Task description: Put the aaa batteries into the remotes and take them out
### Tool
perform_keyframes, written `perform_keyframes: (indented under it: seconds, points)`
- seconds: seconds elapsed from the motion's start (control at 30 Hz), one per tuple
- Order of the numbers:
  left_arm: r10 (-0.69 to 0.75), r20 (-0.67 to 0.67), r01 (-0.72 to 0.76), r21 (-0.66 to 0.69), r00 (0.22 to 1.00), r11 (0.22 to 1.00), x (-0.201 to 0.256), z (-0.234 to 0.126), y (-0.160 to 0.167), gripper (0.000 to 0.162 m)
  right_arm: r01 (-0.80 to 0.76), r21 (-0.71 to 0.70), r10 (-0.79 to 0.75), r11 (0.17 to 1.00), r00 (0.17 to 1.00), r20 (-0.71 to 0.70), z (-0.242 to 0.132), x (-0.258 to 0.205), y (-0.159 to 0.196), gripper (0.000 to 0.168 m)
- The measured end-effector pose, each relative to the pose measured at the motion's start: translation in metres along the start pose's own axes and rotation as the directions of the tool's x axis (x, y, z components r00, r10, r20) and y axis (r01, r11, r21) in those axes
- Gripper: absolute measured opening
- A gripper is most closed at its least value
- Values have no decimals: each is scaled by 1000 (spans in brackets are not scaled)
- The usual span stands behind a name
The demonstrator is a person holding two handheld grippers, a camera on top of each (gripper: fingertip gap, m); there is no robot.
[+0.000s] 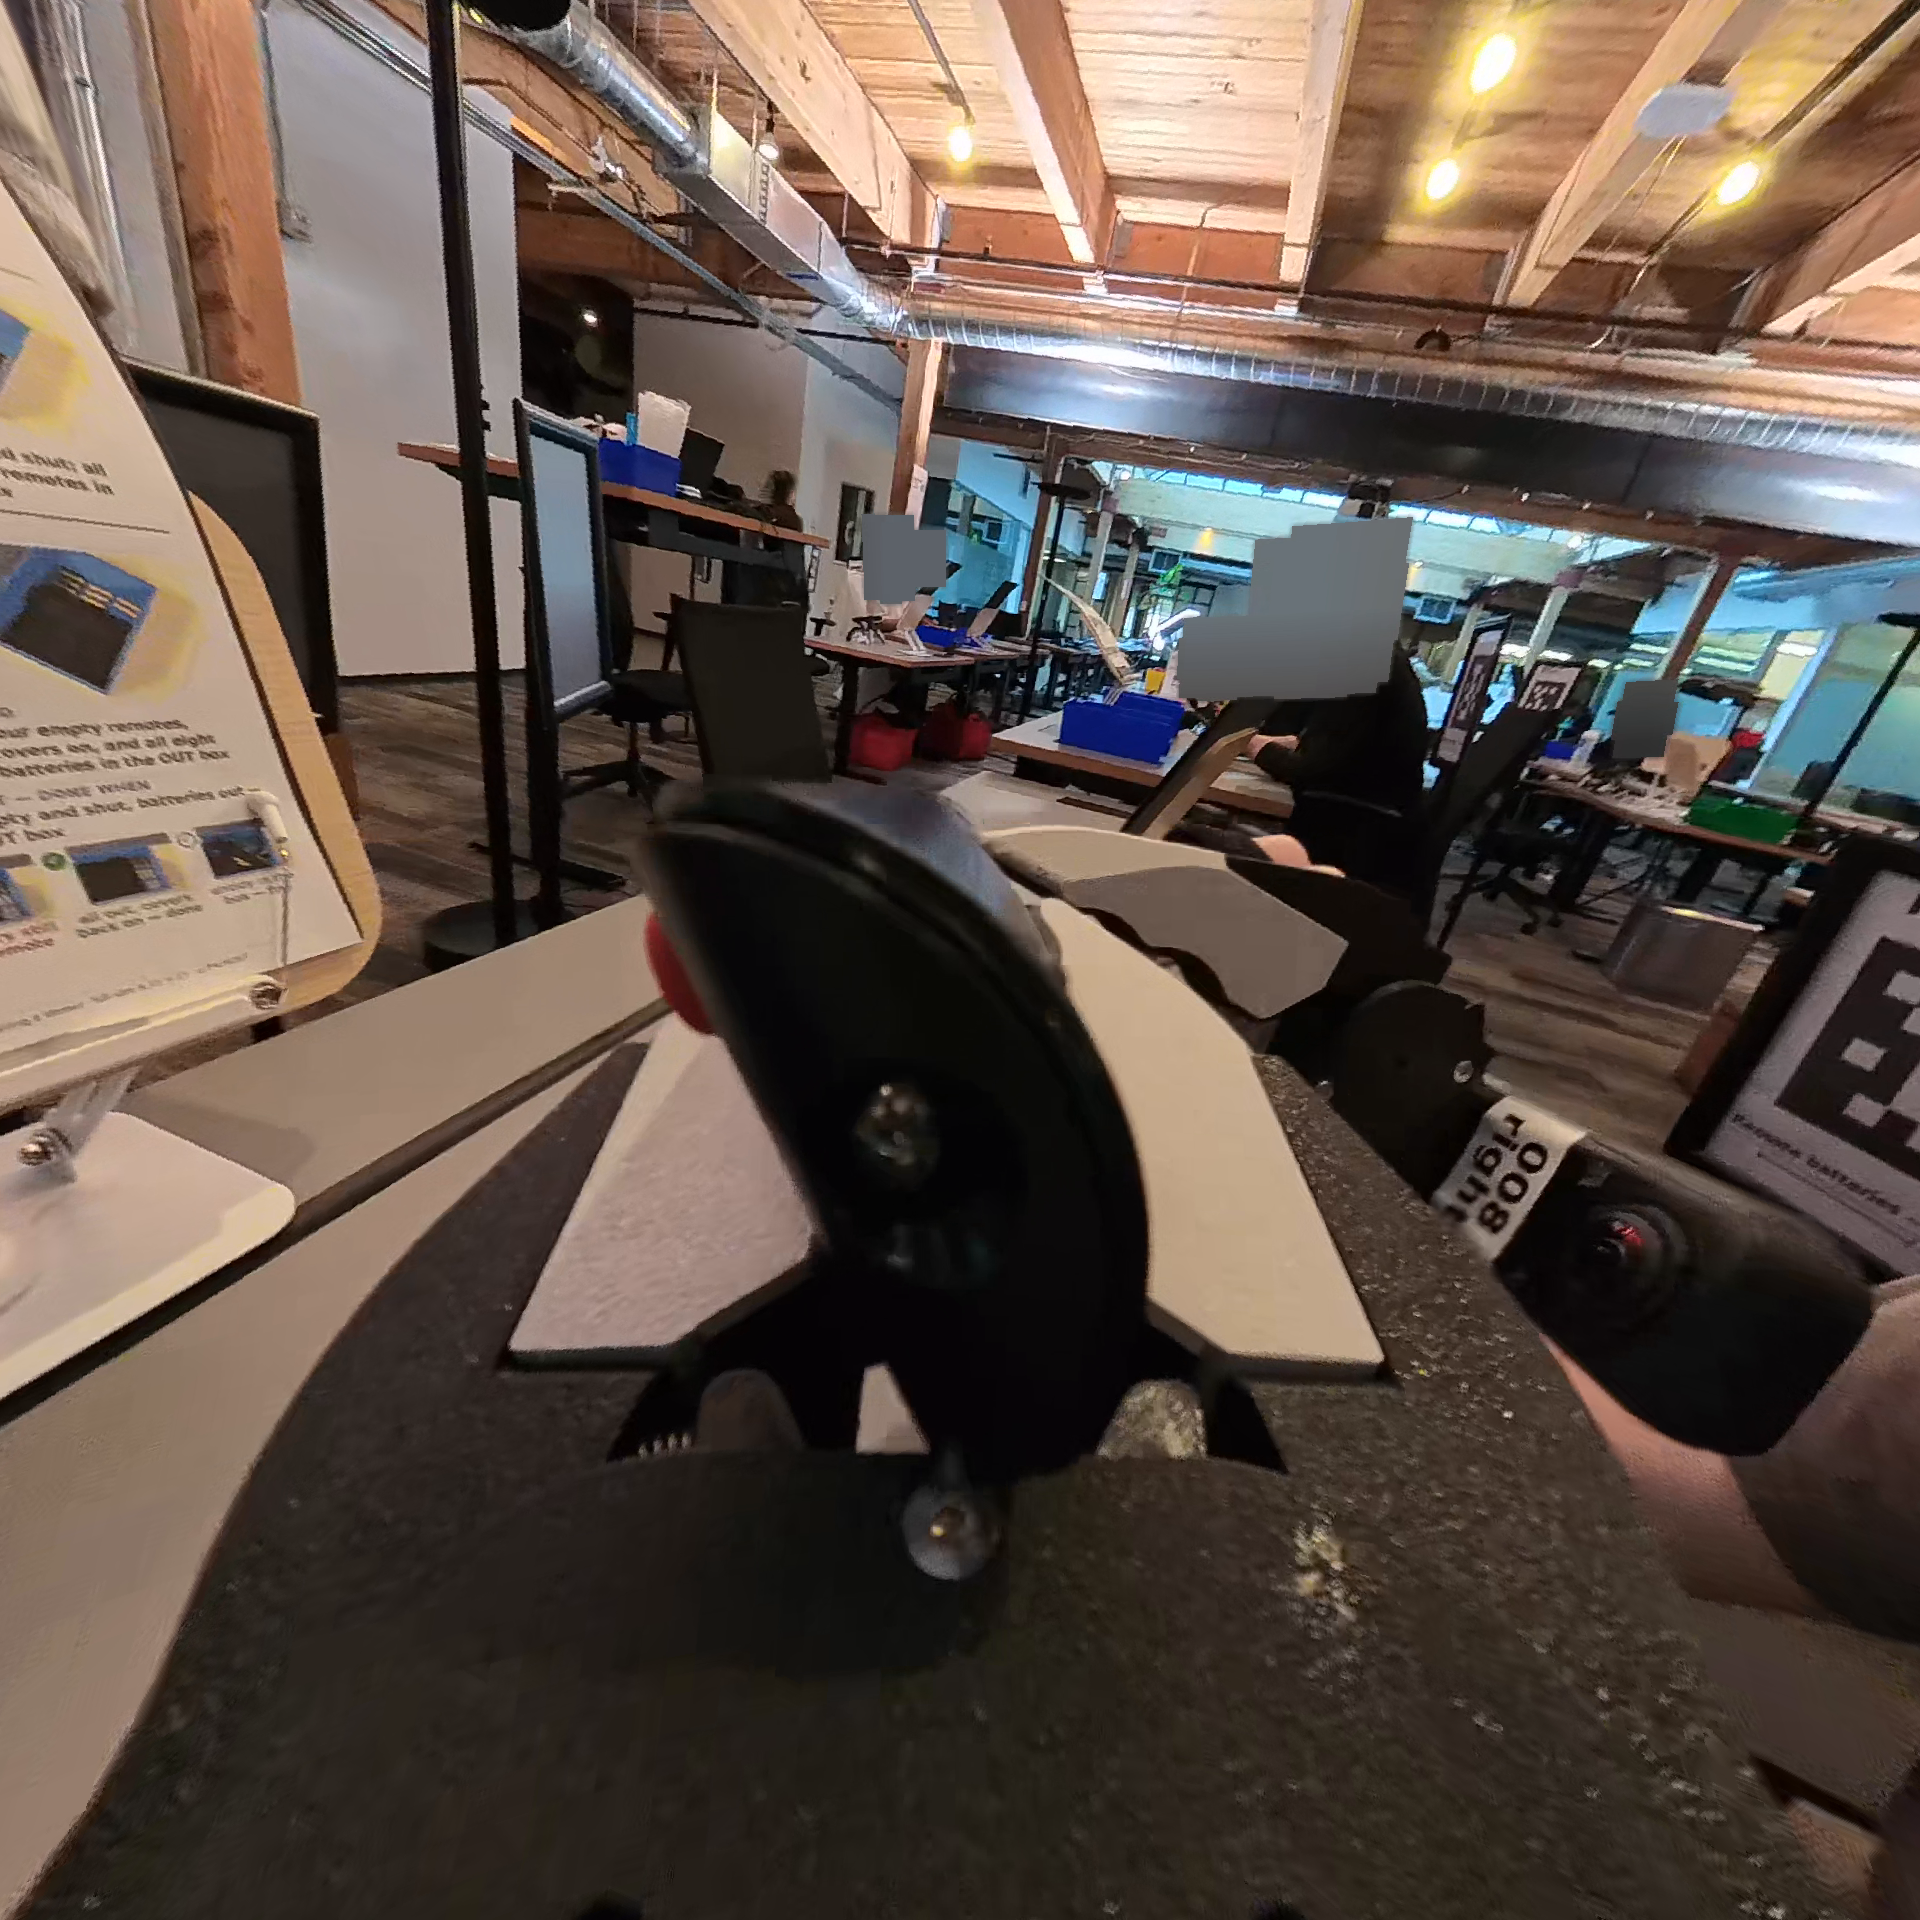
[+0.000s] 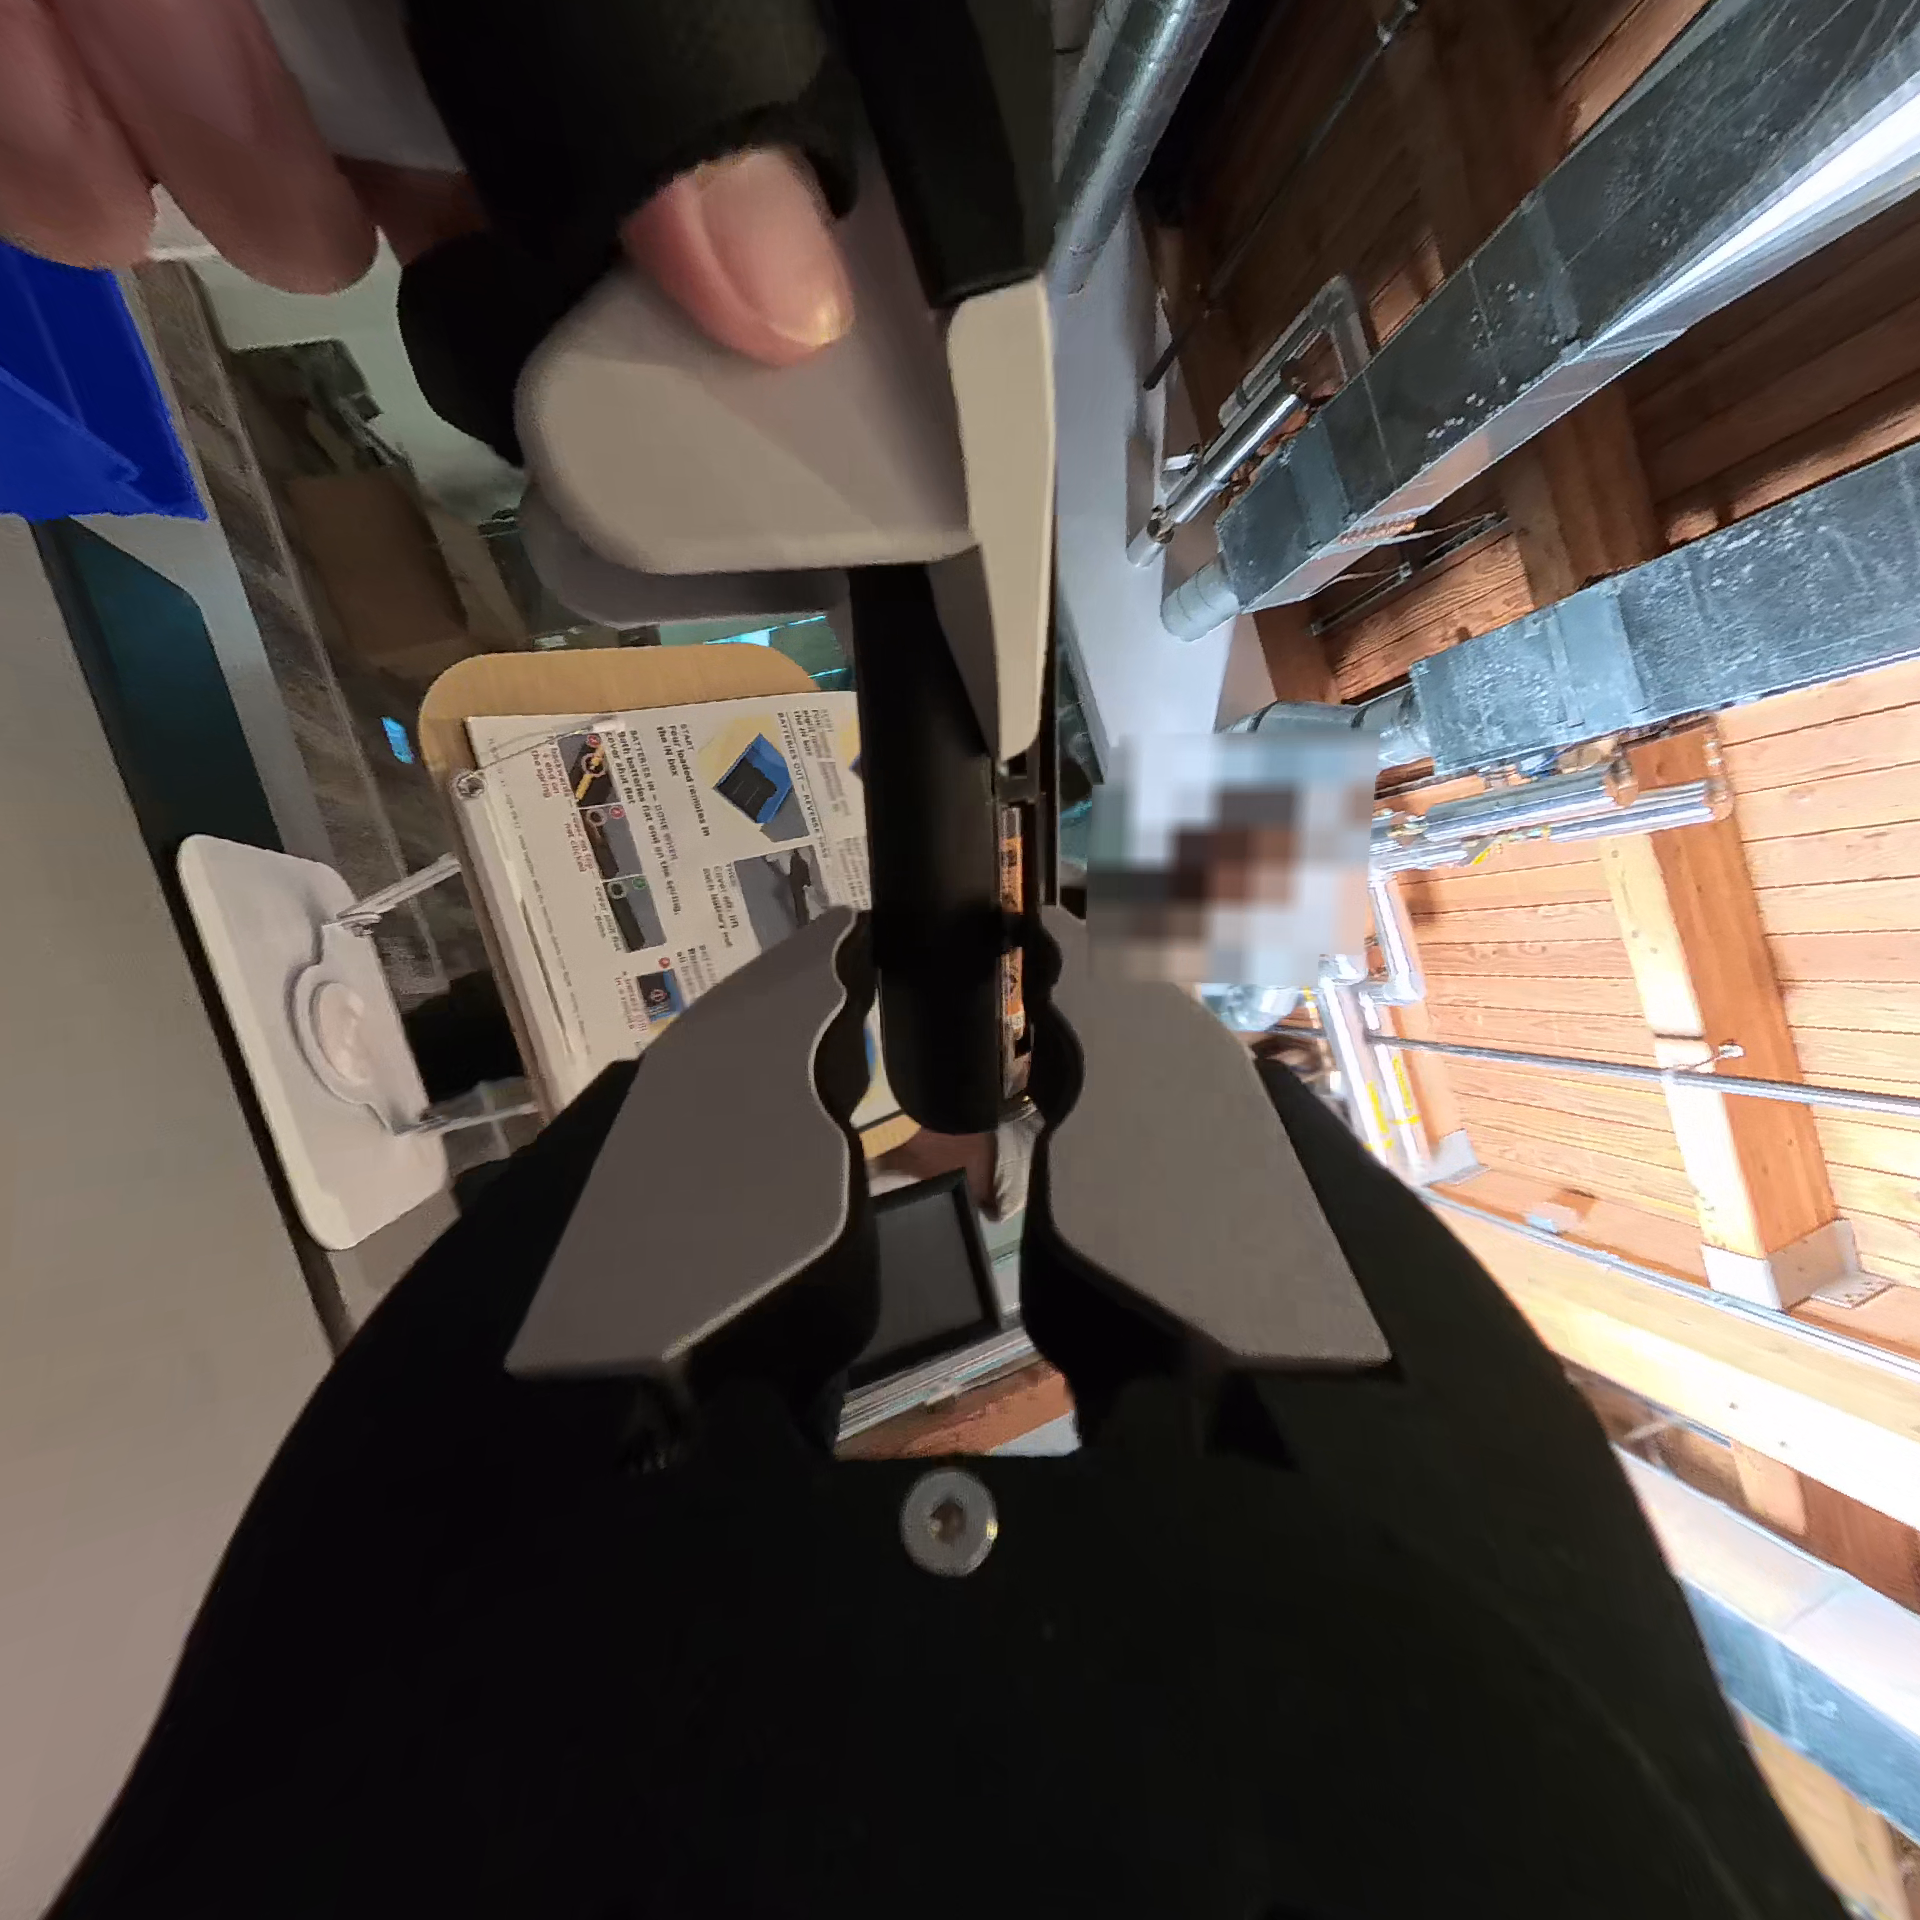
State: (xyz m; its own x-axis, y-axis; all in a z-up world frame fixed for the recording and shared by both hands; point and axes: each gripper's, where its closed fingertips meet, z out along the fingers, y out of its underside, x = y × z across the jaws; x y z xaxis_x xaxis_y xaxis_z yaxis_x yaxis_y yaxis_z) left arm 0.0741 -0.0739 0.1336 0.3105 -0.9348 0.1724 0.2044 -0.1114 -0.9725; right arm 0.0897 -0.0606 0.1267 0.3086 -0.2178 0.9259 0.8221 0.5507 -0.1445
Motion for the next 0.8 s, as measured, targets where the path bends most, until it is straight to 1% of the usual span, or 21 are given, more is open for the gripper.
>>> perform_keyframes:
  seconds: [0.07,0.3,0.43,0.53,0.73,0.77,0.8]
  points:
    - [14,0,-14,15,1000,1000,2,1,-1,24,-43,-2,44,999,999,28,-1,0,-1,27]
    - [4,-28,-3,34,1000,999,4,0,-4,24,-67,24,66,997,996,55,-4,0,-4,27]
    - [-7,-46,9,37,999,999,5,0,-4,24,-116,56,111,992,990,86,-6,0,-6,27]
    - [-14,-47,16,36,999,999,4,0,-3,24,-125,52,120,991,988,97,-6,-1,-6,27]
    - [-14,-72,17,44,997,999,8,-1,-6,24,-162,107,152,981,984,94,-9,2,-10,27]
    - [-23,-79,27,47,997,999,9,-1,-6,27,-163,113,153,980,984,94,-10,2,-10,27]
    - [-28,-81,32,46,996,998,8,-1,-6,27,-168,117,157,979,983,95,-10,2,-11,27]
